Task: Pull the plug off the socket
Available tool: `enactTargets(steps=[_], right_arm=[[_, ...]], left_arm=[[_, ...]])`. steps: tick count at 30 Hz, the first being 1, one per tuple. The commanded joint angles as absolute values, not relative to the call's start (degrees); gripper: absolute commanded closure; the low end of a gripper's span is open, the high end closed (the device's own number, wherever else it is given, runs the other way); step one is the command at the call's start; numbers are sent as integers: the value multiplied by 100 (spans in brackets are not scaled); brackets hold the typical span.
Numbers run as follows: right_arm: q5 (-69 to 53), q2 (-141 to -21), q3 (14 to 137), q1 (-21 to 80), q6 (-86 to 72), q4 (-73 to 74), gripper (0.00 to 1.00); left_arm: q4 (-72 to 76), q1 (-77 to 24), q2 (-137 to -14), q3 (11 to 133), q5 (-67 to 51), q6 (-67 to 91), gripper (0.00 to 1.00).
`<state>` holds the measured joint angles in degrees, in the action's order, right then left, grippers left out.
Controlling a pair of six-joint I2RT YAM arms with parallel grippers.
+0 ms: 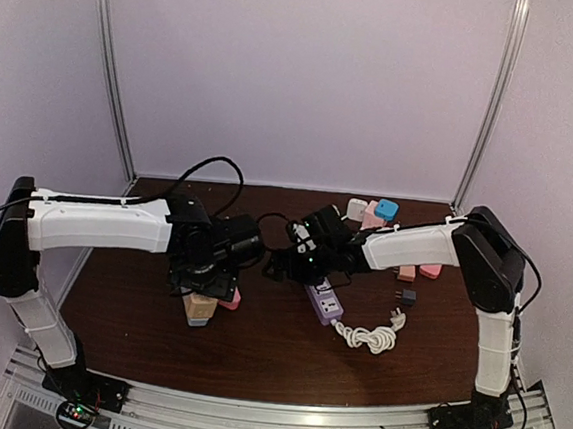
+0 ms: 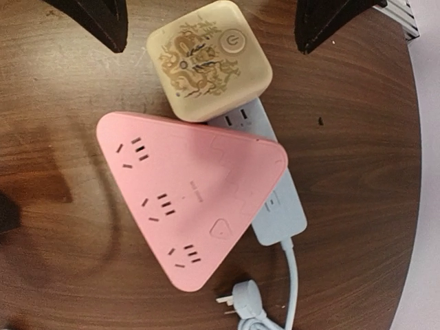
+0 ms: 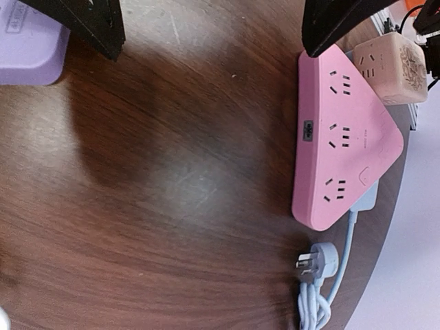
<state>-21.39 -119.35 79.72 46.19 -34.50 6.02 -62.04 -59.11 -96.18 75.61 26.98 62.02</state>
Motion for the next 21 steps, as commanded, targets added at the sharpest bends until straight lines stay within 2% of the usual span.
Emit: enactTargets(steps=[1,8,14,18,21], right_arm=[[-2106,-11474,7593,4405,-3654,147,9],[-2177,-11245,7377,4332,-3543,169,9],[-2217,-11136,7344,4341,-3558,96,9],[-2240,-11166,7347,4346,-3584,54,9],[-2217,-11177,7393,4358,-3572,59,9]], left_arm=[[-6768,-6059,-9844,7617,3315,7325,15],[-6127,-6200,-10158,7431,3161,7804,13],[-5983,-6194,-10210,7151,3290,8014,16],[-5925,-6142,-10218,6971,3319,8025,22],[-5768,-6076,-10053,6804,3340,7899,30]])
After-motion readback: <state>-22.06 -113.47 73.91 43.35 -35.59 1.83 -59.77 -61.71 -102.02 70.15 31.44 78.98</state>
